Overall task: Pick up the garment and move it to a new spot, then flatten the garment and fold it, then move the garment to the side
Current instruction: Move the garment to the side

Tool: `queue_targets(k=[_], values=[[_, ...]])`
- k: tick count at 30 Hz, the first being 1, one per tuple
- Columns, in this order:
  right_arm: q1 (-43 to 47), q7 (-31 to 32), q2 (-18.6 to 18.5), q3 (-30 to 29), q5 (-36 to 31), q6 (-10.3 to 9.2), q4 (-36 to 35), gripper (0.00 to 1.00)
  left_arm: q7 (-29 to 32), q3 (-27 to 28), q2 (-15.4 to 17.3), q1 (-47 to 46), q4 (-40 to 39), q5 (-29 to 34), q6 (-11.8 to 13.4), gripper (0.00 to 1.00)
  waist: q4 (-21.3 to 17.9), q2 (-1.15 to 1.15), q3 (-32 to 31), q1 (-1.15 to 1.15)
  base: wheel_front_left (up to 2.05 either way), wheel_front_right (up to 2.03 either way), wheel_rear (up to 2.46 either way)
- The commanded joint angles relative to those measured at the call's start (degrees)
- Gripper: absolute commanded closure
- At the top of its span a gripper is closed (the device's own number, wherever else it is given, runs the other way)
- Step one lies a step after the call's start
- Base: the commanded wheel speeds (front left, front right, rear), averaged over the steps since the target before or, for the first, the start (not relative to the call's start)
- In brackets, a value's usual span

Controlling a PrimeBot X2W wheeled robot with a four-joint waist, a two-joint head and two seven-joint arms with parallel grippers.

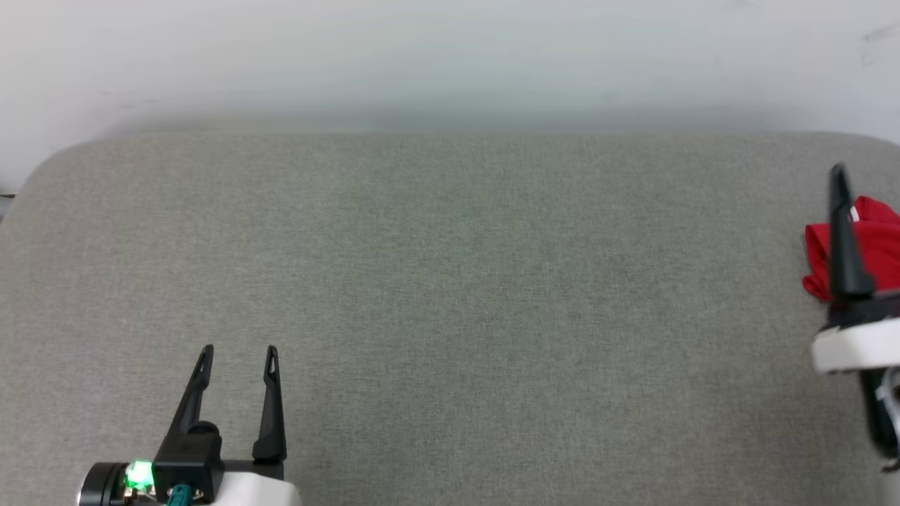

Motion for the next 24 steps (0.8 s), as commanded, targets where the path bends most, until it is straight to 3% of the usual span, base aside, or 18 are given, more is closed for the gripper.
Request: queue_targets(k=[1,11,24], values=[[2.8,-0.7,1.7,0.9,0.0,-0.09,-1.0,0.0,-0.1,0.1,-0.3,1.1,0.3,0.2,-0.2,0.0,0.9,0.0,-1.4,0.01,0.0,0.0,0.0],[13.8,-1.9,9.1,2.4,-0.1,-0.09,-1.7,0.0,-0.1,-0.1,-0.9,3.1,1.8,0.3,-0.9,0.0,2.4,0.0,-4.8,0.01,0.0,0.0,0.0],[23.0,-3.6,11.7,2.3,0.8,-0.08,0.8,0.0,-0.1,0.1,-1.5,5.3,2.8,0.2,-1.8,0.0,3.2,0.0,-7.7,0.01,0.0,0.0,0.0]])
